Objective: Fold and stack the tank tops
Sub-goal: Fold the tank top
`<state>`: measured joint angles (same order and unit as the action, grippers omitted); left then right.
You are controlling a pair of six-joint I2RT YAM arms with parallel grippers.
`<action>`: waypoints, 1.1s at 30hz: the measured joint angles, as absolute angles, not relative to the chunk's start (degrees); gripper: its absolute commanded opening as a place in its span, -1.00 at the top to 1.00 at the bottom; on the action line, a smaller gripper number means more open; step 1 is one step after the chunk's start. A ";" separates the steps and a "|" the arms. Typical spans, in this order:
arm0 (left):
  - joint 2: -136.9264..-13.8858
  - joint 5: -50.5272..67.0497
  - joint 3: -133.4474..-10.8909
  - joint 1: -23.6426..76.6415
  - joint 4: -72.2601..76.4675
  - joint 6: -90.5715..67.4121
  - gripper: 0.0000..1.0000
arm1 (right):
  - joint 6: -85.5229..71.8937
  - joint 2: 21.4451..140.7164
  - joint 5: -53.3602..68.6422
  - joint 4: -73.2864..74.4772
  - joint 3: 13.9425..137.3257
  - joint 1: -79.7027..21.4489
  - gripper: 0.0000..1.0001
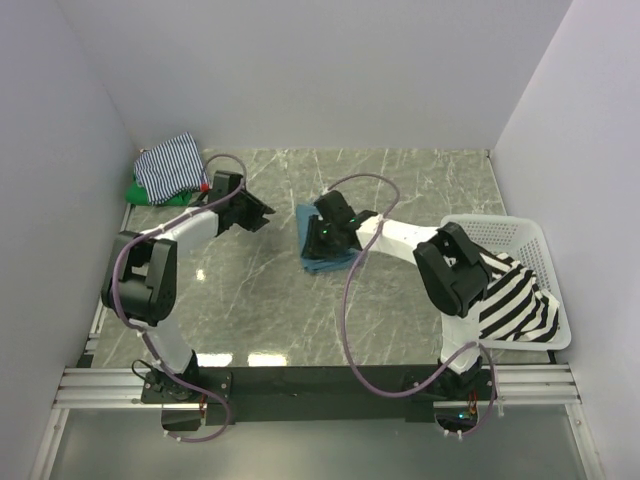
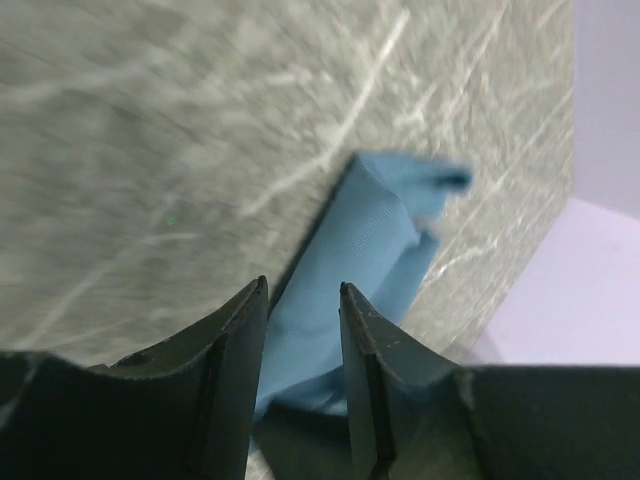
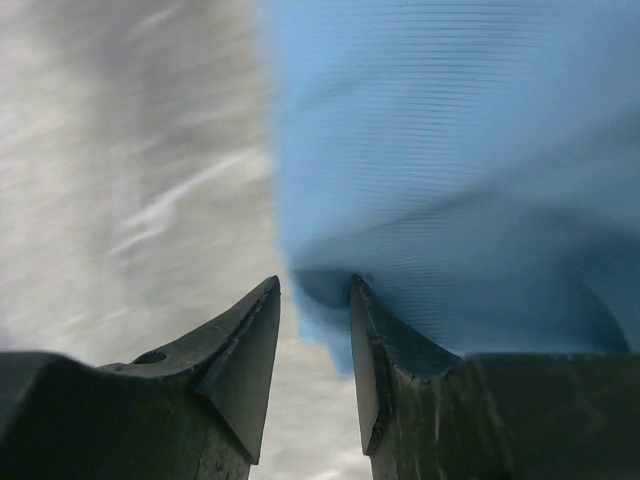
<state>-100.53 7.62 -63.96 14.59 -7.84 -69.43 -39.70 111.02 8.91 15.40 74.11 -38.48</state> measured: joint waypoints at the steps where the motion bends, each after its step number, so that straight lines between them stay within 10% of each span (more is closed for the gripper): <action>1: -100.07 7.62 -63.79 13.82 -8.27 -69.21 0.20 | -41.04 111.02 9.98 14.28 74.15 -39.44 0.17; 11: -98.72 9.32 -64.69 10.44 -11.51 -61.95 0.13 | -46.17 111.33 13.32 11.22 79.07 -43.20 0.15; 20: -107.98 16.78 -70.48 12.27 -10.20 -57.39 0.08 | -36.36 103.24 6.07 18.44 77.67 -25.39 0.03; 33: -113.58 22.39 -75.57 15.00 -10.22 -54.68 0.08 | -29.02 118.30 11.11 19.75 82.91 -20.86 -0.08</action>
